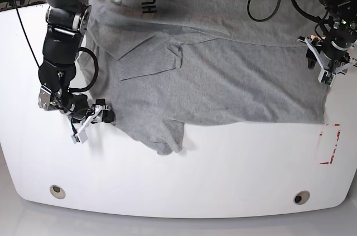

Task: Fold the T-shirt properly
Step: 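Move both grippers to the shirt's hem and grasp it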

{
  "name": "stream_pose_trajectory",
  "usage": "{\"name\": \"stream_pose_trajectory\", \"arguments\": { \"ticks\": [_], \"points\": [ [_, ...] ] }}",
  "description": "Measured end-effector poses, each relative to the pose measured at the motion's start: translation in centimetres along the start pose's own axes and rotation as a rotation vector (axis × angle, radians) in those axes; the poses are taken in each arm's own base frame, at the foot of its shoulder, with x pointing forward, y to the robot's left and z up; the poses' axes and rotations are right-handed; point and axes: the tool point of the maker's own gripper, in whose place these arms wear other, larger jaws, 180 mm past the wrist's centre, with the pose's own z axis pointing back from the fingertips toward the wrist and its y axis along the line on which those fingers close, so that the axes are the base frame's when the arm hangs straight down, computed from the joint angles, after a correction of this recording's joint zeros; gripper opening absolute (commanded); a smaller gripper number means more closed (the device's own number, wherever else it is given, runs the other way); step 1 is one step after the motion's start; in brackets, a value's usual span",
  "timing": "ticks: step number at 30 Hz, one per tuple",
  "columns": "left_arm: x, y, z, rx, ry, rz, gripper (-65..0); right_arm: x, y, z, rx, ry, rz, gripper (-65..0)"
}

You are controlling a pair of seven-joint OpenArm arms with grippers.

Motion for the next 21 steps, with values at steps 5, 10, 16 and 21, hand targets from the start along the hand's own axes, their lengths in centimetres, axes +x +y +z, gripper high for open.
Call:
{"name": "stream_pose_trajectory", "arguments": {
  "ticks": [5, 10, 16, 21],
  "points": [
    [-0.1, 0.7, -1.4, -0.007, 0.012, 0.047, -37.6, 0.0, 1.9, -1.4, 0.044, 0.001, 0.019, -33.8],
    [0.4, 3.0, -3.2, 0.012, -0.005, 0.151, -37.6, 0.2, 4.5, -2.8, 0.097, -0.015, 0.021, -38.2],
    [0.4, 6.6, -7.0, 0.044, 0.071, 0.253, -37.6, 0.2, 5.2, -3.3, 0.106, -0.024, 0.023, -50.4],
    [3.0, 7.5, -11.1, -0.014, 0.038, 0.329, -37.5, 0.2, 6.0, -3.7, 0.121, -0.022, 0.024, -51.4]
  ]
}}
